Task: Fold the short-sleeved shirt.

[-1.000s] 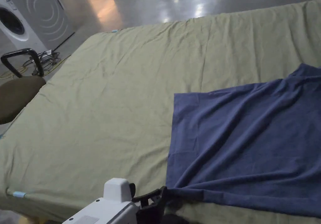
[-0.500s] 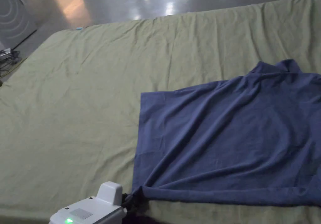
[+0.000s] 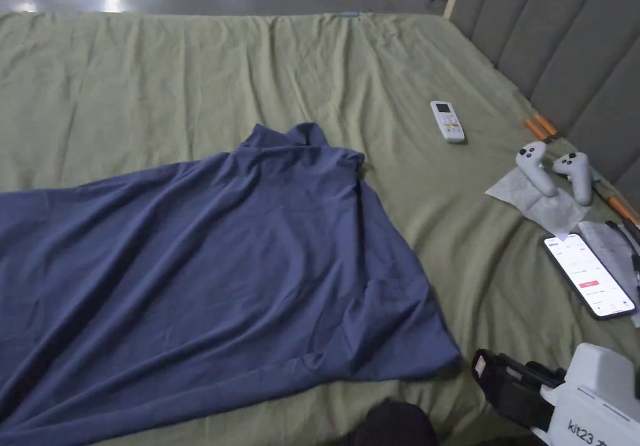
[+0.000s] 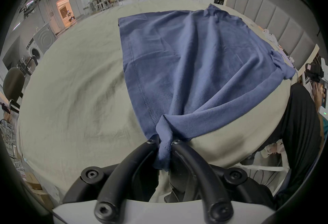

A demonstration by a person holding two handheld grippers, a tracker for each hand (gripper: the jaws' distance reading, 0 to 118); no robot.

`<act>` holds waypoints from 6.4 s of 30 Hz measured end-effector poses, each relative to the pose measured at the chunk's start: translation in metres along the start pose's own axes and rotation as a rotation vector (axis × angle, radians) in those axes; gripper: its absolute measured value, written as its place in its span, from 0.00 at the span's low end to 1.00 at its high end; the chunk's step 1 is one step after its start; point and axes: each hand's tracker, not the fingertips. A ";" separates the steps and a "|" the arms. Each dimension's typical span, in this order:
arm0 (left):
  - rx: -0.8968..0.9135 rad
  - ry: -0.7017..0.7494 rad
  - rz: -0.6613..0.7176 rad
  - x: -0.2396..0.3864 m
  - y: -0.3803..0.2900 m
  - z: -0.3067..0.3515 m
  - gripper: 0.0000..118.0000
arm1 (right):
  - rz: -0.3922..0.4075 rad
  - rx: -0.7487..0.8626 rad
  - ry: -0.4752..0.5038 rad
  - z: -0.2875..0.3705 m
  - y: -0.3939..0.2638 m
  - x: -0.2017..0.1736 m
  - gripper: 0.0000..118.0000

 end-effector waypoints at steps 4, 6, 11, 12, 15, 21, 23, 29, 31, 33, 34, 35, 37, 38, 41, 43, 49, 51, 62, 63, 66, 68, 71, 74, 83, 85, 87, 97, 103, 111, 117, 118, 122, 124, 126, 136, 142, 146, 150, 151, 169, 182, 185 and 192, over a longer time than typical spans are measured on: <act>-0.009 -0.007 0.007 -0.003 -0.001 0.000 0.08 | -0.003 -0.041 0.055 -0.033 -0.008 0.010 0.56; -0.014 -0.008 0.017 -0.003 0.000 0.000 0.08 | 0.069 -0.042 0.045 -0.046 -0.006 -0.001 0.56; -0.009 -0.013 0.039 -0.018 -0.007 -0.007 0.08 | 0.157 -0.091 0.074 -0.072 0.010 -0.028 0.48; -0.004 -0.016 0.050 -0.013 -0.005 -0.005 0.08 | 0.167 -0.105 0.077 -0.077 0.011 -0.029 0.39; 0.009 -0.023 0.077 -0.015 -0.008 -0.004 0.08 | 0.189 -0.191 0.020 -0.094 0.006 -0.031 0.14; 0.002 -0.027 0.090 -0.014 -0.004 -0.003 0.08 | 0.105 -0.161 0.092 -0.088 0.000 -0.023 0.04; 0.005 -0.037 0.102 -0.016 -0.004 0.003 0.08 | 0.091 -0.143 0.112 -0.087 0.001 -0.020 0.03; 0.162 -0.110 0.203 -0.013 -0.004 0.049 0.08 | 0.051 -0.041 0.154 -0.047 0.006 -0.021 0.03; 0.181 -0.108 0.196 -0.011 -0.005 0.059 0.08 | 0.044 -0.045 0.153 -0.050 0.000 -0.016 0.03; 0.210 -0.099 0.171 -0.016 -0.007 0.060 0.08 | 0.049 -0.044 0.153 -0.051 0.001 -0.016 0.03; 0.222 -0.097 0.163 -0.016 -0.006 0.062 0.08 | 0.065 -0.036 0.156 -0.051 0.005 -0.017 0.03; 0.238 -0.095 0.159 -0.018 -0.002 0.064 0.08 | 0.074 -0.025 0.154 -0.050 0.014 -0.021 0.03; 0.256 -0.066 0.173 -0.025 0.008 0.064 0.08 | 0.078 -0.001 0.162 -0.052 0.032 -0.023 0.03; 0.252 -0.058 0.192 -0.028 0.015 0.064 0.08 | 0.066 0.030 0.165 -0.056 0.043 -0.023 0.03; 0.298 -0.081 0.210 -0.033 0.042 0.072 0.08 | 0.068 0.064 0.176 -0.073 0.085 -0.031 0.03; 0.319 -0.068 0.207 -0.037 0.067 0.066 0.08 | 0.075 0.092 0.195 -0.086 0.122 -0.048 0.03; 0.224 -0.015 0.316 -0.069 0.134 -0.002 0.08 | 0.139 -0.012 0.138 -0.168 0.195 -0.111 0.03; 0.175 -0.008 0.344 -0.076 0.145 -0.024 0.08 | 0.201 -0.075 0.119 -0.203 0.205 -0.128 0.03; 0.434 0.110 0.292 -0.089 0.123 0.002 0.83 | 0.271 0.053 0.132 -0.201 0.169 -0.118 0.64; 0.516 0.152 0.248 -0.084 0.115 0.025 0.83 | 0.296 0.092 0.132 -0.174 0.165 -0.112 0.64; 0.707 0.172 0.187 -0.057 0.086 0.110 0.83 | 0.415 0.311 0.172 -0.089 0.142 -0.109 0.64; 0.811 0.208 0.191 -0.039 0.066 0.150 0.83 | 0.387 0.397 0.217 -0.047 0.127 -0.105 0.64; 0.912 0.196 0.220 -0.005 0.043 0.192 0.83 | 0.361 0.523 0.281 0.018 0.098 -0.118 0.64; 0.913 0.170 0.251 0.028 0.027 0.208 0.82 | 0.376 0.645 0.266 0.052 0.062 -0.132 0.64; 0.935 0.178 0.059 0.098 0.001 0.240 0.25 | 0.414 0.594 0.313 0.099 0.006 -0.141 0.08; 0.908 0.159 0.026 0.099 -0.001 0.236 0.12 | 0.416 0.611 0.322 0.105 0.004 -0.137 0.04; 0.880 0.162 0.021 0.101 -0.002 0.232 0.04 | 0.384 0.648 0.349 0.107 -0.001 -0.134 0.00; 0.831 0.176 0.098 0.072 -0.001 0.223 0.01 | 0.414 0.539 0.338 0.096 -0.002 -0.144 0.00; 0.791 0.191 0.087 0.051 0.006 0.200 0.01 | 0.379 0.483 0.357 0.078 -0.007 -0.138 0.00; 0.450 -0.004 0.295 -0.015 0.036 0.087 0.51 | 0.378 0.420 0.338 0.060 -0.009 -0.138 0.00; 0.253 0.011 0.261 -0.039 0.053 0.006 0.65 | 0.354 0.352 0.307 0.044 -0.012 -0.129 0.00; 0.243 0.003 0.274 -0.043 0.056 -0.004 0.65 | 0.345 0.344 0.305 0.042 -0.013 -0.127 0.00; 0.135 -0.003 0.165 -0.052 0.067 -0.041 0.52 | 0.329 0.322 0.287 0.038 -0.014 -0.121 0.00; 0.092 0.010 0.134 -0.050 0.069 -0.050 0.43 | 0.329 0.315 0.282 0.037 -0.015 -0.119 0.00; 0.093 0.034 0.074 -0.041 0.074 -0.046 0.24 | 0.334 0.314 0.269 0.037 -0.016 -0.117 0.00; -0.043 0.008 0.050 -0.025 0.094 -0.057 0.09 | 0.182 0.257 0.206 -0.025 0.043 -0.091 0.49; -0.008 0.000 0.075 -0.033 0.085 -0.059 0.09 | 0.082 0.066 0.066 -0.146 0.097 -0.064 0.63; -0.015 0.003 0.087 -0.026 0.086 -0.056 0.09 | 0.041 -0.041 -0.005 -0.201 0.112 -0.062 0.63; 0.012 -0.003 0.094 -0.031 0.081 -0.057 0.09 | 0.096 -0.104 -0.015 -0.229 0.105 -0.073 0.62; 0.022 -0.004 0.088 -0.032 0.079 -0.058 0.09 | 0.134 -0.103 -0.040 -0.231 0.102 -0.079 0.61; 0.276 0.149 0.074 -0.045 0.045 0.033 0.07 | 0.237 0.114 -0.089 -0.110 0.074 -0.061 0.04; 0.229 0.079 0.204 -0.047 -0.049 0.024 0.18 | 0.276 -0.004 -0.112 -0.077 -0.015 -0.036 0.26; 0.237 0.096 0.331 -0.053 -0.051 0.036 0.56 | 0.290 0.014 -0.150 -0.069 -0.015 -0.034 0.53; 0.561 0.159 0.272 -0.032 -0.037 0.154 0.57 | 0.269 0.283 0.075 0.025 0.020 -0.045 0.62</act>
